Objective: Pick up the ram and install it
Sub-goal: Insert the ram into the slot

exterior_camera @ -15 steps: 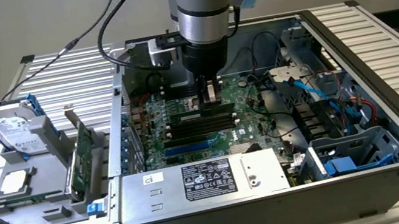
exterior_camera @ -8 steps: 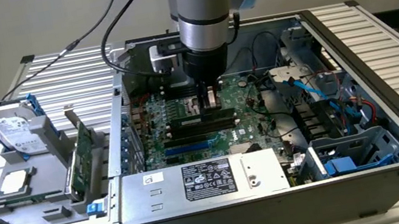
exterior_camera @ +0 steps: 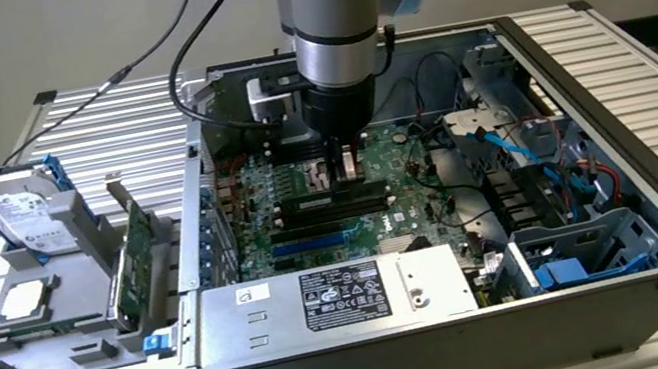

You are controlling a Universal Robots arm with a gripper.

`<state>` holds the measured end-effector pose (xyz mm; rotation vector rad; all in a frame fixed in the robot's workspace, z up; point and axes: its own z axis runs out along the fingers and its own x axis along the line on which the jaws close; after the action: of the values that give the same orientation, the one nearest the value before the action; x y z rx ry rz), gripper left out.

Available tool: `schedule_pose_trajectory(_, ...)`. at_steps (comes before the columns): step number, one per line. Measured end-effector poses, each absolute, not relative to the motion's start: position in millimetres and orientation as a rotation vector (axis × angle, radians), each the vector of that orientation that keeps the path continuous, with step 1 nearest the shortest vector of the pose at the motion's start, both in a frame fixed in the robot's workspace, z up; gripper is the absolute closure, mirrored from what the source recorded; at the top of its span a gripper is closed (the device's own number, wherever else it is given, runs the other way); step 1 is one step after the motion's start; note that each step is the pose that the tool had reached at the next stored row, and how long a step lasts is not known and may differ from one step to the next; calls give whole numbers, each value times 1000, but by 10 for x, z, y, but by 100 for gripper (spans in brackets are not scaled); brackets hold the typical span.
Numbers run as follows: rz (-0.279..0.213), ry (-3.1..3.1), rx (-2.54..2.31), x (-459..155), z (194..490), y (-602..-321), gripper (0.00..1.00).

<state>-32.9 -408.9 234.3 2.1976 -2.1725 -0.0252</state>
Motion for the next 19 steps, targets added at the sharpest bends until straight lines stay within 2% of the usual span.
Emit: schedule_pose_trajectory(19, -21, -2195, 2171, -333, 2303, -4085, 86)
